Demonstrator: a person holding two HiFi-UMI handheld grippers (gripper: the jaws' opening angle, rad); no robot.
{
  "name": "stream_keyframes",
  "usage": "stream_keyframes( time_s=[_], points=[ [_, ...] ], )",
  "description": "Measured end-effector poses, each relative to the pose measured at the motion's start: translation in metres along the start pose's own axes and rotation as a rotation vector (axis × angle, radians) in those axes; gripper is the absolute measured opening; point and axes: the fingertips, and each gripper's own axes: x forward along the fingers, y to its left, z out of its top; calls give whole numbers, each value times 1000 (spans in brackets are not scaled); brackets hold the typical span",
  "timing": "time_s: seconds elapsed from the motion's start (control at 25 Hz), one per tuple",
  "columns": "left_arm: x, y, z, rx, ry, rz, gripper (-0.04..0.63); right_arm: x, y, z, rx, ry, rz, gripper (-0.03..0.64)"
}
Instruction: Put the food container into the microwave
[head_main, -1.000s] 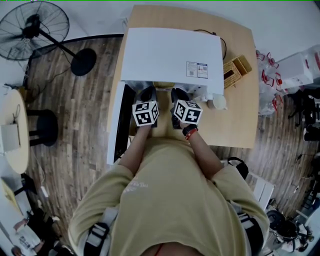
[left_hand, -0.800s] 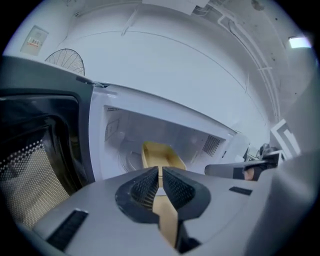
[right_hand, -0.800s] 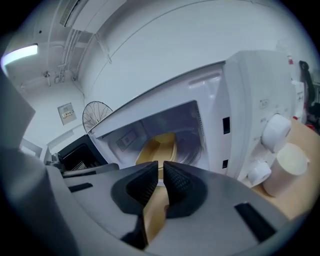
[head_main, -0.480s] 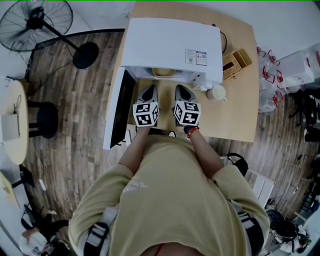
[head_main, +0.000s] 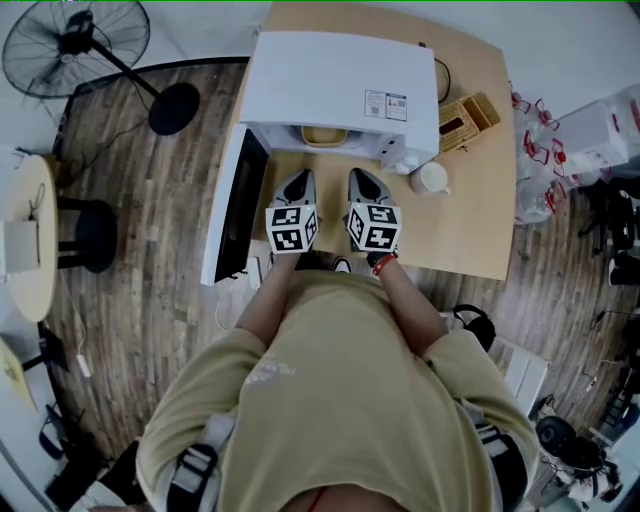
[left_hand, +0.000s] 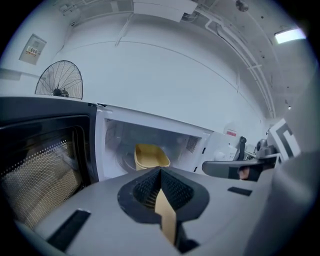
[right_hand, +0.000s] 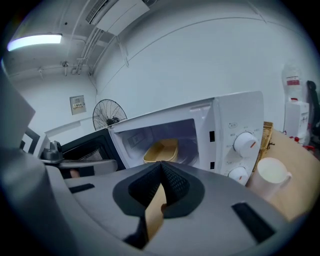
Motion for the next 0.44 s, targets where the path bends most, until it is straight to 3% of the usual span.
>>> stream_keyframes(
  time_s=[0.16, 0.28, 0.44],
  points=[
    [4, 4, -27, 17, 94, 23, 18, 5, 0, -22, 27, 71, 47, 23],
    [7, 16, -75, 25, 268, 46, 19, 12, 2, -62, -4, 200, 83, 23],
    [6, 42, -137, 7, 504, 92, 19, 26, 3, -115, -141, 397, 108, 23]
  ],
)
